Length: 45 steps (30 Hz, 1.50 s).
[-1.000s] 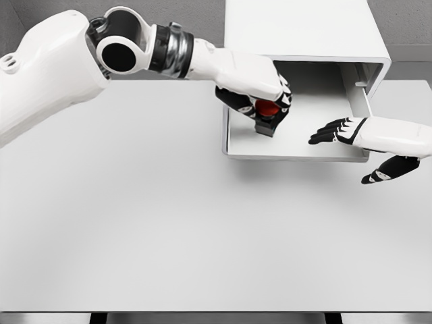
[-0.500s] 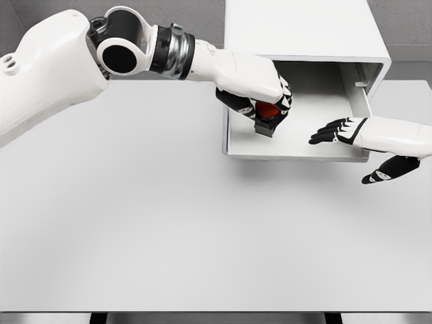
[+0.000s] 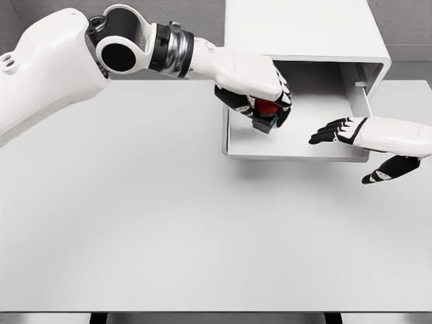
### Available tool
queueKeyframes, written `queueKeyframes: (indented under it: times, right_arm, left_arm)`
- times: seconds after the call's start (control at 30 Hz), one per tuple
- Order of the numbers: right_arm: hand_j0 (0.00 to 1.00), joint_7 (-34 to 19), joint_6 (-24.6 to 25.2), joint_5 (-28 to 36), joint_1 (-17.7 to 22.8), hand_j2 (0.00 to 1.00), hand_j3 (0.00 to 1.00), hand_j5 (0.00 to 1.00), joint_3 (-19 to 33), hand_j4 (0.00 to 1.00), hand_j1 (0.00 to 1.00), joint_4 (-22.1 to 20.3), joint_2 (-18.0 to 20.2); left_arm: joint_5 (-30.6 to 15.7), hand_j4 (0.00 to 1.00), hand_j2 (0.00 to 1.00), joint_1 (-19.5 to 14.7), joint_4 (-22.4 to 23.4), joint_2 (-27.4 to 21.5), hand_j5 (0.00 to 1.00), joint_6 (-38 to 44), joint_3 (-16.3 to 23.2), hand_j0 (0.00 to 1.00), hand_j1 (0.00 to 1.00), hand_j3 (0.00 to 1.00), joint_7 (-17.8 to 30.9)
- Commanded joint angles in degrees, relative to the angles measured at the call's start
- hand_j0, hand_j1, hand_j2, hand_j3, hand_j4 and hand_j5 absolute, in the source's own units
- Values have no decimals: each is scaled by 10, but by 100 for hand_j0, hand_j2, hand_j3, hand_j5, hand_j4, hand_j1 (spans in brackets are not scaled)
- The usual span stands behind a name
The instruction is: Slide open multi-storey tabletop storage cabinets and put open load switch and slide close multi-storey tabletop storage cabinets
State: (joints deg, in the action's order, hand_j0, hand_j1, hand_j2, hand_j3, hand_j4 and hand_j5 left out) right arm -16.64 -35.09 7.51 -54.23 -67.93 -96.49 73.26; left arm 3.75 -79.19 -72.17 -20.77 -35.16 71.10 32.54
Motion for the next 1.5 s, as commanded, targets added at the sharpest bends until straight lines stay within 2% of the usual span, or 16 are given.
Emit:
queueKeyframes:
  times: [0.0,0.2,0.33,0.47,0.57,0.63,0.67,0.73,0.77,0.8,0.87,0.93,1.03,1.13,1.33,1.47]
  right_arm:
    - [100,0,1,4,0,100,100,100,1,100,100,0,0]
    - [100,0,1,4,0,100,100,100,1,100,100,0,1]
    - [100,1,1,4,0,100,100,100,1,100,100,0,2]
    - [100,1,1,4,0,100,100,100,1,100,100,0,1]
    - [100,1,1,4,0,100,100,100,1,100,100,0,0]
    - [100,1,1,4,0,100,100,100,1,100,100,0,0]
    - [100,1,1,4,0,100,100,100,1,100,100,0,1]
    - [100,1,1,4,1,100,100,100,1,100,100,0,1]
    - [100,1,1,4,1,100,100,100,1,100,100,0,1]
    - [100,1,1,4,1,100,100,100,1,100,100,0,1]
    - [100,1,1,4,1,100,100,100,1,100,100,0,1]
    - [100,8,1,5,1,100,100,100,2,100,100,0,1]
    - [100,8,1,5,1,100,100,100,2,100,100,0,2]
    - [100,27,1,5,0,100,100,100,2,100,100,0,-2]
    - [100,30,1,5,2,100,100,100,-4,100,100,0,-40]
    - [100,21,1,5,0,100,100,100,-1,100,100,3,-42]
  left_arm:
    - [-4,100,100,0,1,-1,100,2,-1,100,100,100,0]
    - [-12,100,100,1,0,-2,100,2,-2,100,100,100,-1]
    - [-14,100,100,3,-30,-7,100,2,-21,100,100,100,-3]
    - [-37,100,100,9,-103,-38,100,2,-44,100,100,100,-3]
    - [-71,100,100,13,-189,-102,100,2,-59,100,100,100,-3]
    - [-87,100,100,77,-249,-175,100,2,-141,100,100,100,-5]
    - [-107,100,100,99,-252,-198,100,2,-169,100,100,100,-5]
    - [-153,100,100,127,-255,-269,100,2,-188,100,100,100,-6]
    - [-171,100,100,163,-250,-290,100,2,-219,100,100,100,-7]
    - [-189,100,100,228,-249,-318,100,2,-278,100,100,100,-7]
    - [-197,100,100,324,-242,-336,100,2,-366,100,100,100,-6]
    - [-196,100,100,370,-216,-344,100,2,-370,100,100,100,-6]
    - [-197,100,100,432,-213,-350,100,2,-399,100,100,100,-3]
    - [-189,100,100,460,-210,-342,100,2,-400,100,100,100,-2]
    - [-188,100,100,464,-184,-341,100,2,-399,100,100,100,-1]
    - [-171,100,100,475,-184,-329,100,2,-398,100,100,100,0]
